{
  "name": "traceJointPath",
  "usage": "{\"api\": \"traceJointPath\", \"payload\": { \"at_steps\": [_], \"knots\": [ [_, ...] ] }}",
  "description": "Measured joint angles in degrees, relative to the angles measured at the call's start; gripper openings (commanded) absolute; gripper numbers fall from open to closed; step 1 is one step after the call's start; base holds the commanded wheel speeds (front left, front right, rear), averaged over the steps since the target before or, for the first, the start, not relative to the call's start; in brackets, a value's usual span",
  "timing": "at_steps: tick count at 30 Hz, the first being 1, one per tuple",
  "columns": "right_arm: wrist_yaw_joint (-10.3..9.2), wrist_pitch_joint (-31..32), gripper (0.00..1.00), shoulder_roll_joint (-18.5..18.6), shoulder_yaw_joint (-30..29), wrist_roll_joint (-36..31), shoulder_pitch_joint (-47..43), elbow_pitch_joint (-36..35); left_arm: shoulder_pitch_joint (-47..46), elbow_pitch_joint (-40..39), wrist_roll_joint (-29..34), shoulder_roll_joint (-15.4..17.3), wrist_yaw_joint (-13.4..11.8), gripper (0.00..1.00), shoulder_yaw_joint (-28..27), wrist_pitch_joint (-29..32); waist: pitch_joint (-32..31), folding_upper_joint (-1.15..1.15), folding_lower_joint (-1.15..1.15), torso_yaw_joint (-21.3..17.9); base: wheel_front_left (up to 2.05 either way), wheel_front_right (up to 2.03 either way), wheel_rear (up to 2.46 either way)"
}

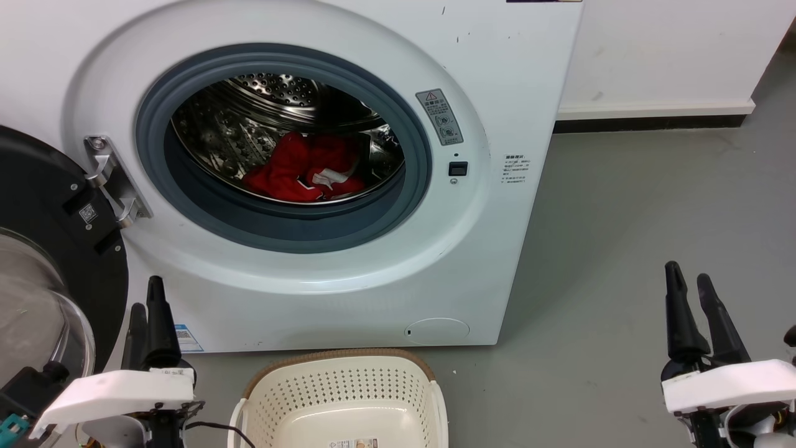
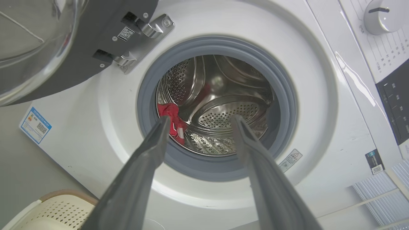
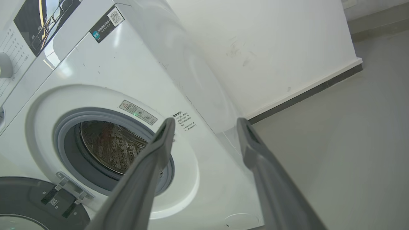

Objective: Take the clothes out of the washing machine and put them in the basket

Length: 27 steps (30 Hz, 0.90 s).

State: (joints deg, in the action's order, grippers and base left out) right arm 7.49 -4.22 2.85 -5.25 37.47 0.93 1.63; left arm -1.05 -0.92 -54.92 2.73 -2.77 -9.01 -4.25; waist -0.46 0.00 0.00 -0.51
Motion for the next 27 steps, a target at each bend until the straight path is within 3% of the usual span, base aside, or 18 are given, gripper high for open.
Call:
{"api": "traceJointPath", "payload": {
  "at_steps": [7,13,21,27],
  "knots": [
    [0.0,-1.3,1.0,0.0,0.6,-7.1,-0.8,-1.8,1.2,-1.8,6.8,0.0,2.1,1.0,1.9,-1.2,-0.2,0.0,0.0,-0.1,0.0,0.0,0.0],
    [0.0,-2.3,1.0,0.0,1.1,-12.1,-1.2,-2.8,2.0,-3.9,14.5,0.0,2.2,1.0,4.0,-2.3,-0.3,0.0,0.0,-0.1,0.0,0.0,0.0],
    [0.0,-3.5,1.0,0.0,1.6,-18.2,-2.1,-3.1,2.0,-8.4,24.8,0.1,-0.3,1.0,7.5,-3.5,-0.4,0.0,0.0,-0.2,0.0,0.0,0.0],
    [0.01,-4.4,1.0,0.0,2.6,-22.8,-2.3,-3.6,2.4,-9.1,30.5,2.5,-3.8,1.0,11.7,-4.5,-0.5,0.0,0.0,-0.3,0.0,0.0,0.0]
  ]
}}
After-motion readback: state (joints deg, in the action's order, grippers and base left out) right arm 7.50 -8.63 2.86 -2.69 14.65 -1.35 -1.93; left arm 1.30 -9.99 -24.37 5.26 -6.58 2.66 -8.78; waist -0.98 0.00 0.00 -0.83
